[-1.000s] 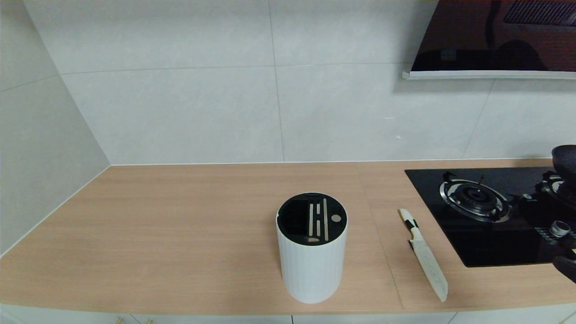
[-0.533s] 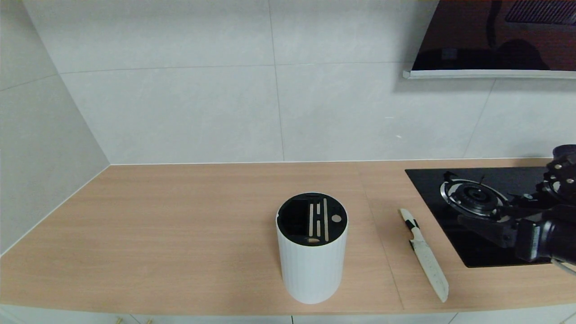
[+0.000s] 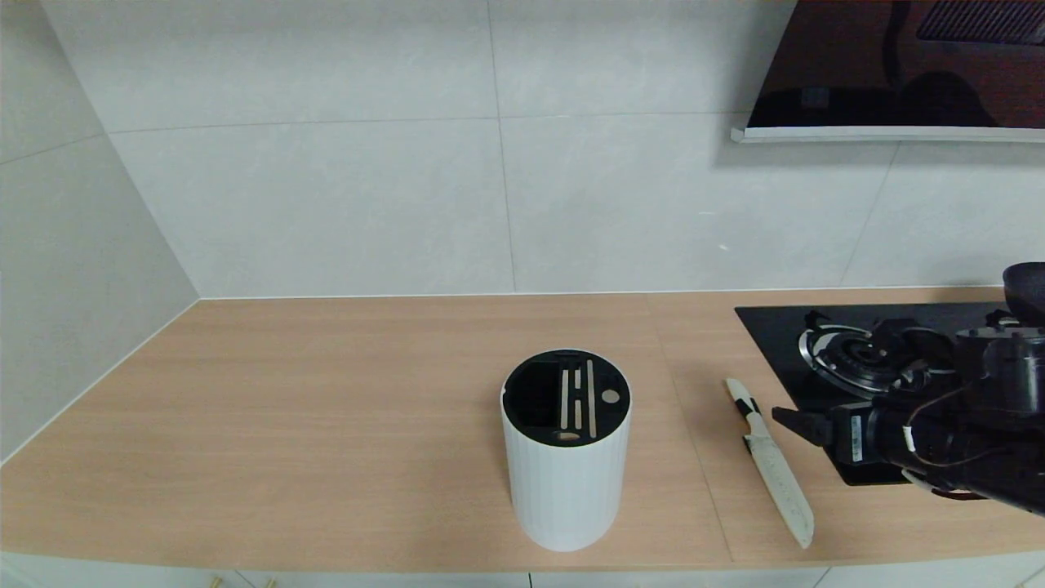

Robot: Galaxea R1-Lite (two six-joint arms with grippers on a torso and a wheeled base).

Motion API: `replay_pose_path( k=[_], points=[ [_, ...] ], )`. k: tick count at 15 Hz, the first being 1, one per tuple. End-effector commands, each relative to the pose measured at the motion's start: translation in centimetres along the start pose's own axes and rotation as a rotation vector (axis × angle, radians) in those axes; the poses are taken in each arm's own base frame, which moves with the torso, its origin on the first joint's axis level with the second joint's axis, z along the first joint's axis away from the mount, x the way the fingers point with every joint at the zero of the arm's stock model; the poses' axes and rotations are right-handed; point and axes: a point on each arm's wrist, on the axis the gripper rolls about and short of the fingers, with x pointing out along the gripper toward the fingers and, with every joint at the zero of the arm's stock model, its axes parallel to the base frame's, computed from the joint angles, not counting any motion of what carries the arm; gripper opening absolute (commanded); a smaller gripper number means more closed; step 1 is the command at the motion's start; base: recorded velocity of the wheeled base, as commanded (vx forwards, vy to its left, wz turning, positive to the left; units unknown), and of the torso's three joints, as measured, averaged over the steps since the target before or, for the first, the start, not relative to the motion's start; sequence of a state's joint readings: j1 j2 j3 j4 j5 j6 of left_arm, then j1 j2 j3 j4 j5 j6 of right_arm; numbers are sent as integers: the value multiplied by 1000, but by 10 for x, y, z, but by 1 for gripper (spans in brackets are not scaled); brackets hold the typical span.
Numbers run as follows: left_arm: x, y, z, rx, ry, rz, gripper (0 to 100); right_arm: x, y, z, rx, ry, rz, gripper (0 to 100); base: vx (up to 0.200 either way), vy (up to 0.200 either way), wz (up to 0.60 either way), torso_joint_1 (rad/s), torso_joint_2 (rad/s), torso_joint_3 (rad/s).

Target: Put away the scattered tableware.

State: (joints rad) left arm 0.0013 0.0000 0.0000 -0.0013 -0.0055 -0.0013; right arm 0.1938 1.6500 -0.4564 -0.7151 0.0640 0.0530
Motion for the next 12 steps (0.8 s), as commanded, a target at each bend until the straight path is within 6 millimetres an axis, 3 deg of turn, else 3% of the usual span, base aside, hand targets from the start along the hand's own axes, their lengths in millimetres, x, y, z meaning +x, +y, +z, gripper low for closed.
replay_pose_path(
  k=[1,7,12],
  points=[
    [0,0,0,0,1,1,100,31,-3,-21,2,96,-41,100,0,0,0,0,0,0],
    [0,0,0,0,1,1,100,103,-11,-69,-5,42,-213,100,0,0,0,0,0,0],
    [0,0,0,0,0,1,100,122,-13,-82,-9,-9,-244,100,0,0,0,0,0,0]
  ],
)
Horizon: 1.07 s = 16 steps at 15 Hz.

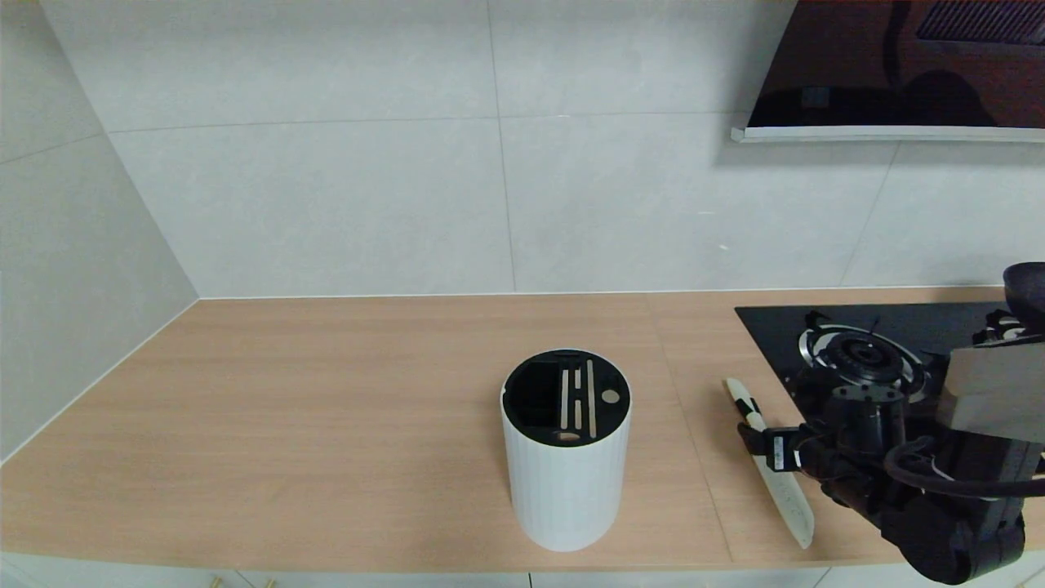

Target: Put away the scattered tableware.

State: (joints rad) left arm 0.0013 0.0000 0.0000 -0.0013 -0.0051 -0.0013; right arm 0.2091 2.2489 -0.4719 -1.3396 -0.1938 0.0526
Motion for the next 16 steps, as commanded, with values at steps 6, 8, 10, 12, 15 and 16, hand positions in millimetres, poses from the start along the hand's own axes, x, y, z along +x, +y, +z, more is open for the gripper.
replay_pose_path(
  k=[6,8,10,12,15,16],
  points=[
    [0,0,0,0,1,1,100,24,4,-26,-5,66,-4,100,0,0,0,0,0,0],
    [0,0,0,0,1,-1,100,27,4,-28,-3,67,-4,100,0,0,0,0,0,0],
    [0,0,0,0,1,1,100,28,4,-28,12,67,-4,100,0,0,0,0,0,0],
    [0,0,0,0,1,-1,100,29,5,-26,18,60,-4,100,0,0,0,0,0,0],
    [0,0,0,0,1,-1,100,29,5,-27,18,61,-4,100,0,0,0,0,0,0],
    [0,0,0,0,1,-1,100,29,5,-27,18,61,-4,100,0,0,0,0,0,0]
  ],
)
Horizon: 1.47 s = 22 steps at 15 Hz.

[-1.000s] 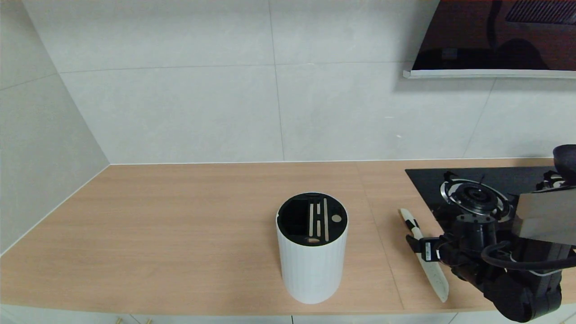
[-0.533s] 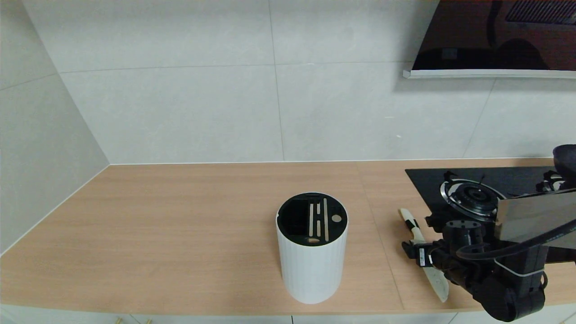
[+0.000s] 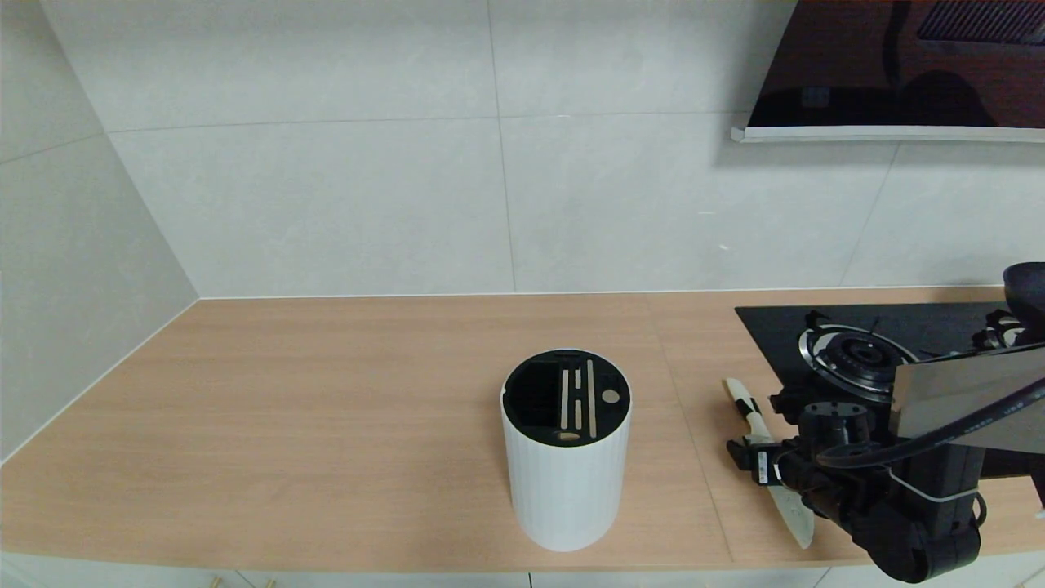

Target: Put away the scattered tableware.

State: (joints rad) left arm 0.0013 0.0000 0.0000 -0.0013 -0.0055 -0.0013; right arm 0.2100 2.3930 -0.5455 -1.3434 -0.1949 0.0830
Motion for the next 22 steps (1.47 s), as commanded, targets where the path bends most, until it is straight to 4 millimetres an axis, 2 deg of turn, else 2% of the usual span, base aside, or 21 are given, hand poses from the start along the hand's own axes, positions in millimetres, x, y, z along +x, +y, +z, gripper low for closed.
replay_pose_path(
  k=[1,10,13,16,17,19,22],
  points=[
    [0,0,0,0,1,1,100,0,0,1,0,-2,0,0,0,0,0,0,0,0],
    [0,0,0,0,0,1,100,-1,1,2,0,-7,2,0,0,0,0,0,0,0],
    [0,0,0,0,1,1,100,-10,0,17,9,-50,6,0,0,0,0,0,0,0],
    [0,0,0,1,0,1,100,-33,-3,43,23,-125,10,0,0,0,0,0,0,0],
    [0,0,0,1,0,1,100,-33,-3,43,23,-125,10,0,0,0,0,0,0,0],
    [0,0,0,1,0,1,100,-73,5,73,20,-185,54,0,0,0,0,0,0,0],
    [-1,0,4,3,-32,1,100,-127,21,99,21,-217,145,0,0,0,0,0,0,0]
  ],
)
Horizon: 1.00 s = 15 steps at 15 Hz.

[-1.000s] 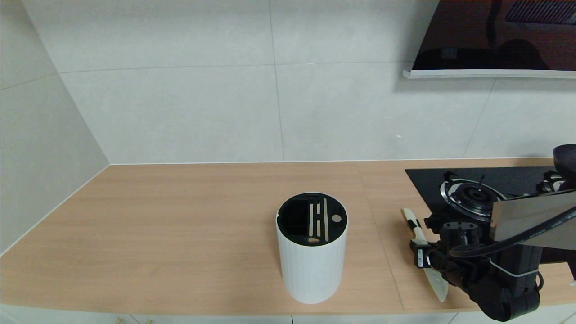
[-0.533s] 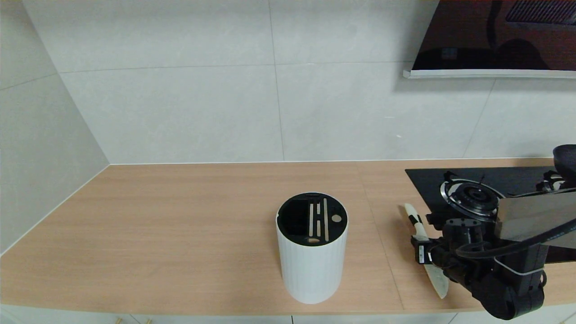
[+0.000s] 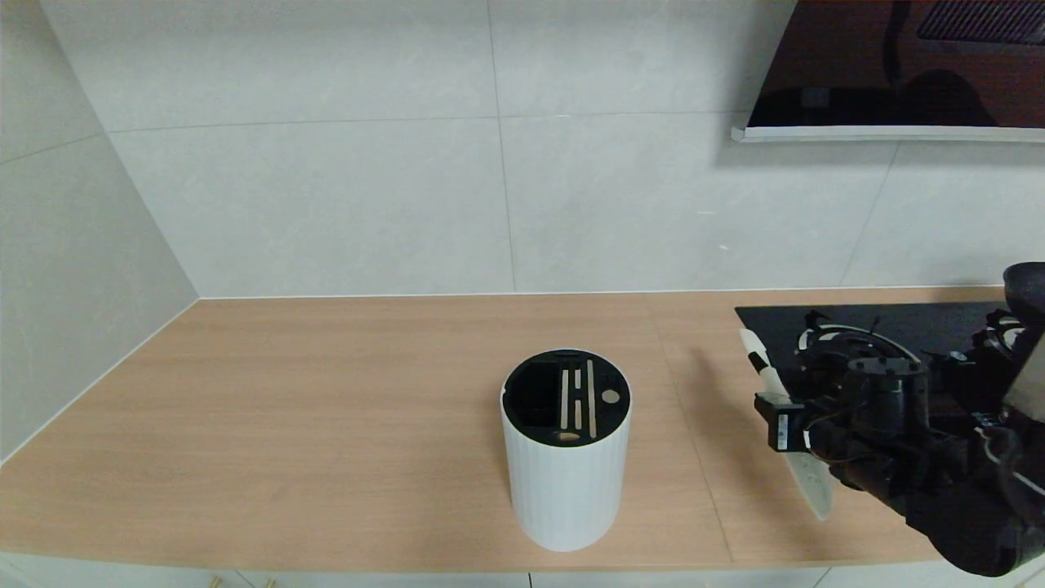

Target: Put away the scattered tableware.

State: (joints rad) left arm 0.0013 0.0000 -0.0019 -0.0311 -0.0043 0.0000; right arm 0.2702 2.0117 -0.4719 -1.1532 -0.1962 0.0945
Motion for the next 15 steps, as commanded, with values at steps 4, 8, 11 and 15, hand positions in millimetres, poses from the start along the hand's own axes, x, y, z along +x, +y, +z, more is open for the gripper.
replay_pose_path(
  k=[4,8,11,15],
  points=[
    [-8,-2,42,-3,-68,-114,100,-106,39,79,-18,-140,225,0,0,0,0,0,0,0],
    [20,-10,98,-49,167,-497,100,-130,57,125,-27,-172,302,0,0,0,0,0,0,0],
    [63,-15,154,-79,213,-693,100,-132,70,144,-30,-198,388,0,0,0,0,0,0,0],
    [105,-24,173,-91,223,-817,100,-132,88,153,-43,-206,484,0,0,0,0,0,0,0]
  ],
)
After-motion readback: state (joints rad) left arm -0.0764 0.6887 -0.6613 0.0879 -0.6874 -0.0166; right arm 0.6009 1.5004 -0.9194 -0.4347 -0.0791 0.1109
